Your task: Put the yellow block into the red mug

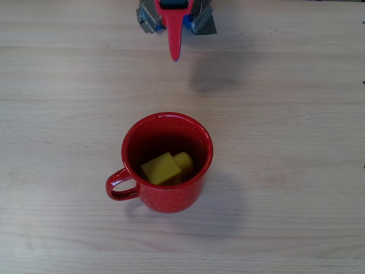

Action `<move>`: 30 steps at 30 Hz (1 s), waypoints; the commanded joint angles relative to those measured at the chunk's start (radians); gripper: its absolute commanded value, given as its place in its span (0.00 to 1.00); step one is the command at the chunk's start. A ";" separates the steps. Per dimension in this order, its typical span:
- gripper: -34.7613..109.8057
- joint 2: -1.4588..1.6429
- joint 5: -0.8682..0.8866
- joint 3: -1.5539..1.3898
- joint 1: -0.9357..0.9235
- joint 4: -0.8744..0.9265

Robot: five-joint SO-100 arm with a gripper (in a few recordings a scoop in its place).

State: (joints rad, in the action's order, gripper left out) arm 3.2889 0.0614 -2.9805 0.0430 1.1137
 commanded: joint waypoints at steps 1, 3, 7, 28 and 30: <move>0.24 0.015 -0.003 -0.008 0.012 0.011; 0.24 0.015 -0.002 -0.020 0.002 0.005; 0.24 0.015 0.008 -0.020 -0.006 0.005; 0.24 0.015 0.005 -0.020 -0.006 0.005; 0.24 0.015 0.005 -0.020 -0.006 0.005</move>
State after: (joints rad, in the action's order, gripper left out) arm 3.2965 0.0614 -3.0112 0.0430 1.1137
